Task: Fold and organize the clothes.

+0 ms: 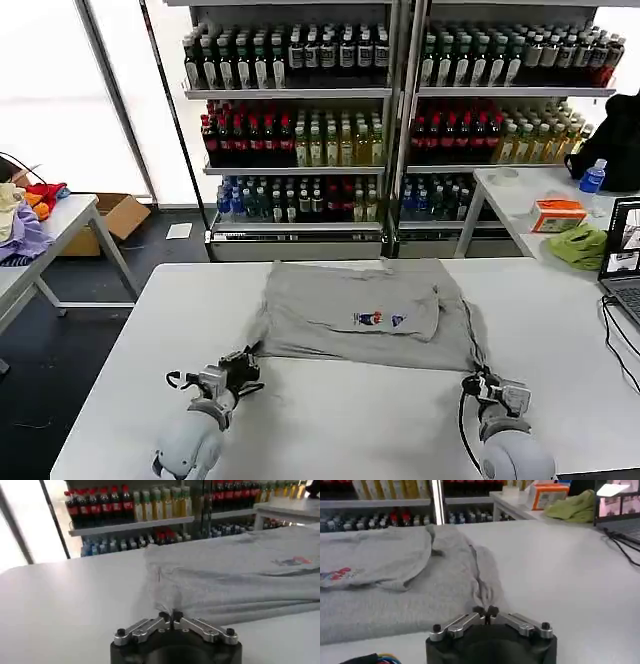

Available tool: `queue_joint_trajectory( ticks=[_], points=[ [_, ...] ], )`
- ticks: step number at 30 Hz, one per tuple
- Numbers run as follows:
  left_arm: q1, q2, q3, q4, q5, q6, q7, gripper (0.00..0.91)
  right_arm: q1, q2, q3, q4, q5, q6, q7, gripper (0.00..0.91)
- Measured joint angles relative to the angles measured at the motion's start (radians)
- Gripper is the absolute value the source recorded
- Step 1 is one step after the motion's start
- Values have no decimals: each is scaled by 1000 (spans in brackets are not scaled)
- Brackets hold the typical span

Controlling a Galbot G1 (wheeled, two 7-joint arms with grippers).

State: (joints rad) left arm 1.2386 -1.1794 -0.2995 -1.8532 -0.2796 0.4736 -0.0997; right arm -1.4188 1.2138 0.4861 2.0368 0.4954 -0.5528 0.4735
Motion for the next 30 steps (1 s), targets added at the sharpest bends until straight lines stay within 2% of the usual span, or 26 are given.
queue_joint_trajectory(
  ticks=[6, 11, 30],
  points=[
    [114, 50, -32, -126, 12, 7, -16, 10, -55, 2, -11, 56, -19, 1, 17, 0],
    [209, 63, -65, -211, 29, 8, -25, 10, -99, -8, -22, 93, -35, 3, 22, 0],
    [493, 27, -158, -379, 69, 26, -48, 10, -198, -81, -47, 165, -64, -20, 36, 0]
  ],
)
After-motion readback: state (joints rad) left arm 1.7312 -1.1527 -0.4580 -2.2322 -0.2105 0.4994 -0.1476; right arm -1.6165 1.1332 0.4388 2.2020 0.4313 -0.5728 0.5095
